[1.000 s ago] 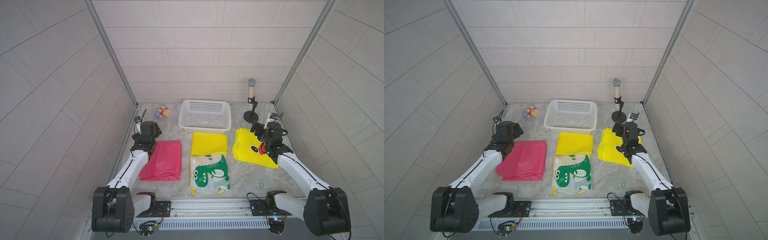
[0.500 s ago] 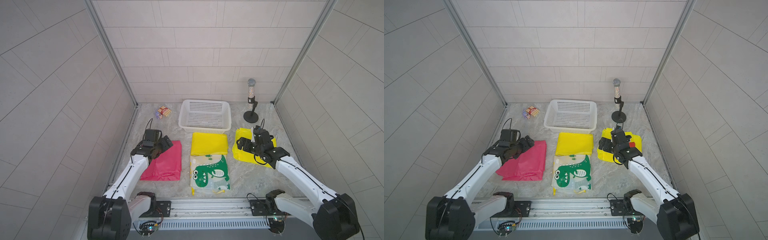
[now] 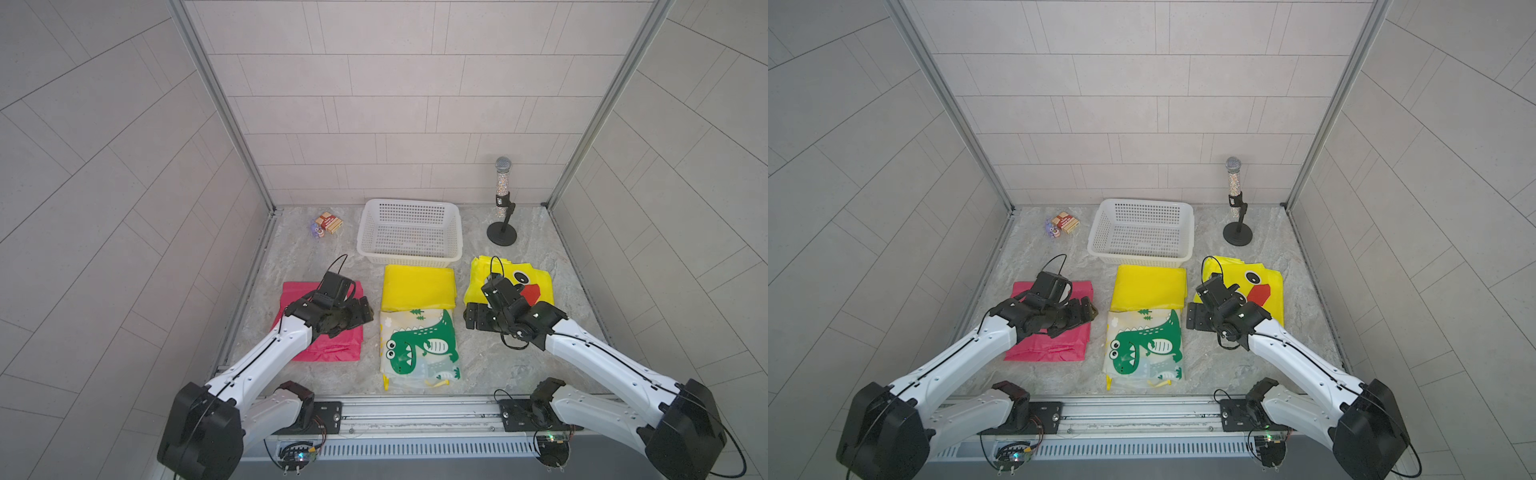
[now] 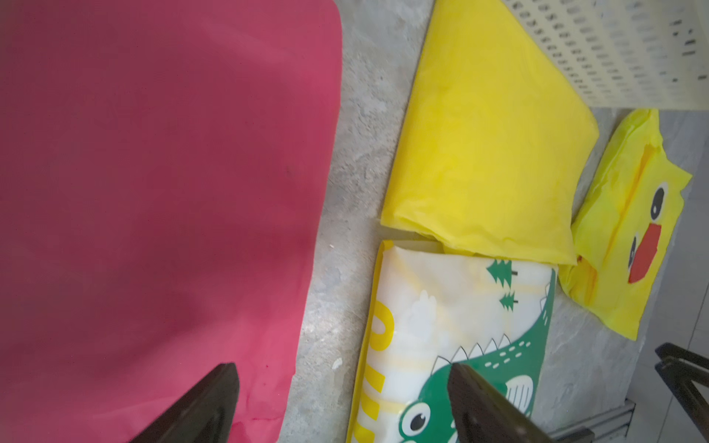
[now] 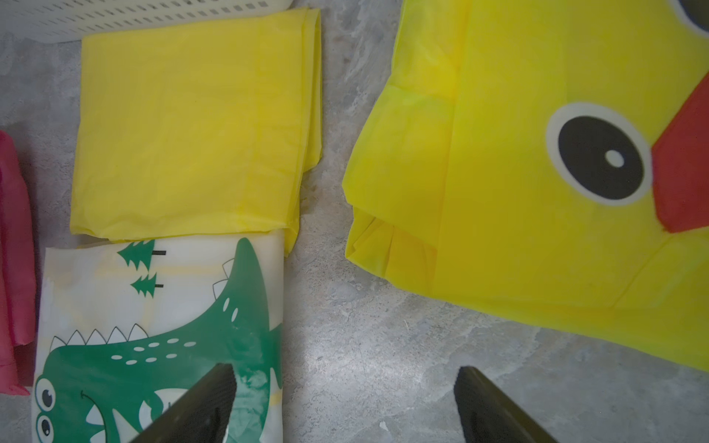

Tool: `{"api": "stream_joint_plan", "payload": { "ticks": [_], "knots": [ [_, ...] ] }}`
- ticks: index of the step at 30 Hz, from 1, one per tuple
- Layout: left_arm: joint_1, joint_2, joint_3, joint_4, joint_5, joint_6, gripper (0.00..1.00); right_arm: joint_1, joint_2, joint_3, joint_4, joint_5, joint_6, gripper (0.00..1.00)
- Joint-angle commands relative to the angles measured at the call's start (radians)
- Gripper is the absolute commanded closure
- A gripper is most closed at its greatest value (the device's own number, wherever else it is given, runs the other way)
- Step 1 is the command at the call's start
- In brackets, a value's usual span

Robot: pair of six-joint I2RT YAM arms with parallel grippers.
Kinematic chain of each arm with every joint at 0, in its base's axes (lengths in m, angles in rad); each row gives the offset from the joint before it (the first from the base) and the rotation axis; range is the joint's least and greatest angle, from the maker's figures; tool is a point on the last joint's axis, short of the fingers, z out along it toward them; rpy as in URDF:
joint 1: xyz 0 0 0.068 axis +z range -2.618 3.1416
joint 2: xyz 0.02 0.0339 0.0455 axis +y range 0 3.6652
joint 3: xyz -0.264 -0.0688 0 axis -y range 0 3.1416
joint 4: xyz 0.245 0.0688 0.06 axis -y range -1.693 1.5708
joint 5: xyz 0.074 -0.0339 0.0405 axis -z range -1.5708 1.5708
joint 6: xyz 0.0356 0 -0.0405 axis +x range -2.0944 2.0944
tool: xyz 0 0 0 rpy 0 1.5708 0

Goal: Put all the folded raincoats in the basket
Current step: Pick up the raincoat from the center of the board.

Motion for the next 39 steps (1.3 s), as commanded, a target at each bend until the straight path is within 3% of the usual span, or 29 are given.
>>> {"api": "stream_joint_plan", "payload": {
  "ticks": [1, 5, 8, 19, 32, 39],
  "knots": [
    [-0.075, -0.007, 0.013, -0.045, -0.014, -0.013, 0.07, 0.017, -0.049, -0.024, -0.031, -0.044, 0.056, 0.06],
    [-0.153, 0.015, -0.004, -0.056, -0.004, -0.026, 0.07, 0.020, -0.053, -0.069, 0.024, -0.129, 0.064, 0.07],
    [-0.183, 0.007, -0.033, -0.051, -0.016, -0.048, 0.07, 0.027, -0.032, -0.103, 0.068, -0.159, 0.059, 0.15],
    [-0.228, 0.013, -0.140, 0.089, 0.029, -0.106, 0.11, 0.134, 0.155, -0.125, 0.259, -0.233, 0.092, 0.15],
    [-0.308, 0.100, -0.164, 0.153, 0.048, -0.127, 0.13, 0.197, 0.247, -0.164, 0.291, -0.176, 0.105, 0.15],
    [-0.345, 0.138, -0.180, 0.164, 0.001, -0.106, 0.18, 0.244, 0.285, -0.214, 0.388, -0.172, 0.148, 0.15]
  ]
}}
